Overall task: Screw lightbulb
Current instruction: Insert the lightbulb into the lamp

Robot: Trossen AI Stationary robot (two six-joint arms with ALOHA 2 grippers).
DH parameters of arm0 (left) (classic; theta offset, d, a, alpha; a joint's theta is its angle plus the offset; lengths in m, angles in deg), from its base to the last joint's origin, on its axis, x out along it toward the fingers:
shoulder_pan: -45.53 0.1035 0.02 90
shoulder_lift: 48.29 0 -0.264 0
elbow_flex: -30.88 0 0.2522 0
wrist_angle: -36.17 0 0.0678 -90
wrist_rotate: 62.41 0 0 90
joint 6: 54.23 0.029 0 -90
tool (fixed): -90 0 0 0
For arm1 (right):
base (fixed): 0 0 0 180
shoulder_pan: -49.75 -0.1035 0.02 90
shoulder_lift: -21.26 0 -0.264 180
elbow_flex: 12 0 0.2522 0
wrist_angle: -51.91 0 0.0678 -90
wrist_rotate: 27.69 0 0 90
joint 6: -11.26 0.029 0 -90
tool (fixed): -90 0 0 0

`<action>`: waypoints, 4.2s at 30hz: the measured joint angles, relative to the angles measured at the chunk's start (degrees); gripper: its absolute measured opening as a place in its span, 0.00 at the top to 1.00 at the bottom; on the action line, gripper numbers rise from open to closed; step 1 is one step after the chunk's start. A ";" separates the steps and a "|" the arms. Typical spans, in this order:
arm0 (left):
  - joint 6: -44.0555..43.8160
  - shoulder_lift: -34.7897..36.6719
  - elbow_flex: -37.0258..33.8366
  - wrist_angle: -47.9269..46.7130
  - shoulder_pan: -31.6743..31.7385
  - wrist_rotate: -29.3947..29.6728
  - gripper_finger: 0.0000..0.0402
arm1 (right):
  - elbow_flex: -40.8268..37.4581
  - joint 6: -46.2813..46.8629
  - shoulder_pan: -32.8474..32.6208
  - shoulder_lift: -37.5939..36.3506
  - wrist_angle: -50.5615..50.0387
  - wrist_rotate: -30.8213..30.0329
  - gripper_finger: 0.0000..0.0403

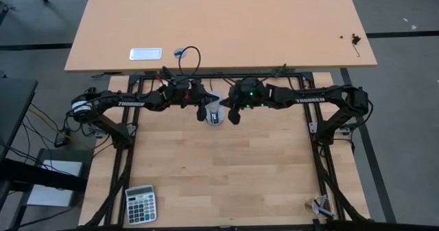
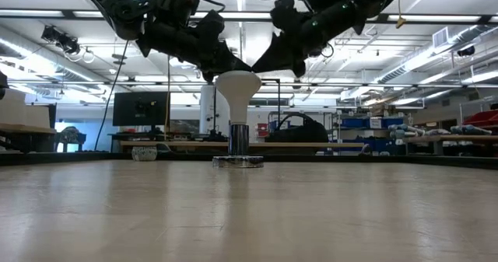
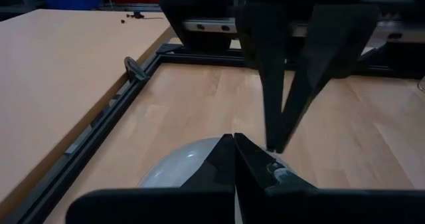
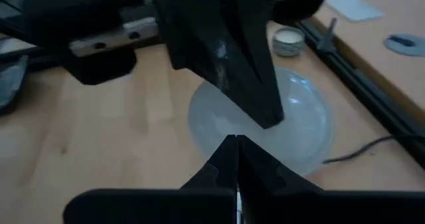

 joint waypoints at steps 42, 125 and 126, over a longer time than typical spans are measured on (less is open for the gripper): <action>-0.02 0.02 -0.02 0.04 0.09 0.65 1.00 | -0.07 1.49 0.49 0.48 -0.86 -0.98 0.97; 0.03 -0.03 -0.02 -0.04 0.35 -0.10 1.00 | 0.07 3.56 0.65 1.81 1.20 7.96 0.98; 0.02 0.00 -0.02 -0.14 0.36 -0.09 1.00 | -0.08 3.55 0.39 1.81 0.80 8.18 0.98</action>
